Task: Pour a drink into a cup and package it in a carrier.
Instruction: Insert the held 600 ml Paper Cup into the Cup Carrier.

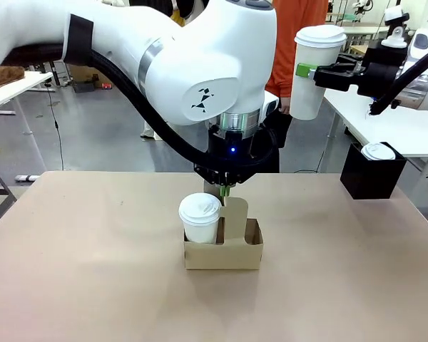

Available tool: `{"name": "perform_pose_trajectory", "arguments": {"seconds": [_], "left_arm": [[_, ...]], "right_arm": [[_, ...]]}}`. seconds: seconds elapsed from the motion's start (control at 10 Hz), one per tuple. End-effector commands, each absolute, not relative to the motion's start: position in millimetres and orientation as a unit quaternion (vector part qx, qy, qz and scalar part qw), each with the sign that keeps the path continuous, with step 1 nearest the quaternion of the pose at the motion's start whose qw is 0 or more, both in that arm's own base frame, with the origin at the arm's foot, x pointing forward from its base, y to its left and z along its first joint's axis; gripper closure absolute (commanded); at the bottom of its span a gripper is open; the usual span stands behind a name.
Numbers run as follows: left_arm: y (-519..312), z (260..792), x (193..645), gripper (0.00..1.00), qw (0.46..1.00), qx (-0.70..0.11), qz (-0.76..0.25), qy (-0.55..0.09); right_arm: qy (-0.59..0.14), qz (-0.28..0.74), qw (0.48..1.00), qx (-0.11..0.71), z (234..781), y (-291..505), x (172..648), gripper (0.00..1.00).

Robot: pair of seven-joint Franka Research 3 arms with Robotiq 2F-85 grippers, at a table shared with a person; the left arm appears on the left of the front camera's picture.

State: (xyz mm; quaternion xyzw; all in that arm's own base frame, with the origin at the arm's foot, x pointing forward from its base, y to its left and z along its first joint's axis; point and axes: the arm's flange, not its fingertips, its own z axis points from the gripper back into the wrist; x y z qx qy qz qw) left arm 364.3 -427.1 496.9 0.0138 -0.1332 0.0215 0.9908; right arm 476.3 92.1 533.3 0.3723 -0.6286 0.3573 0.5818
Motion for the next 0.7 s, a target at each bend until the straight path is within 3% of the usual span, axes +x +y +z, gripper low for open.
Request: {"name": "perform_pose_trajectory", "arguments": {"seconds": [0.0, 0.2, 0.3, 0.4, 0.5, 0.6], "left_arm": [[-425, 498, 363, 0.98, 0.990, 0.015, 0.023, -0.135], [-425, 498, 363, 0.98, 0.990, 0.015, 0.023, -0.135], [-427, 497, 365, 0.40, 0.991, 0.014, 0.022, -0.133], [-422, 503, 363, 0.40, 0.992, 0.005, 0.008, -0.127], [-417, 511, 363, 0.00, 0.993, -0.015, -0.011, -0.115], [-410, 524, 360, 0.36, 0.993, -0.025, -0.028, -0.114]], "right_arm": [[-0.633, 0.357, 0.582, 0.364, 538, 95, 477, 0.20], [-0.633, 0.357, 0.582, 0.364, 538, 95, 477, 0.20], [-0.633, 0.357, 0.582, 0.364, 538, 95, 477, 0.20], [-0.633, 0.357, 0.582, 0.364, 538, 95, 477, 0.20], [-0.629, 0.357, 0.582, 0.372, 533, 92, 476, 0.20], [-0.595, 0.380, 0.568, 0.423, 527, 91, 502, 0.20]]}}
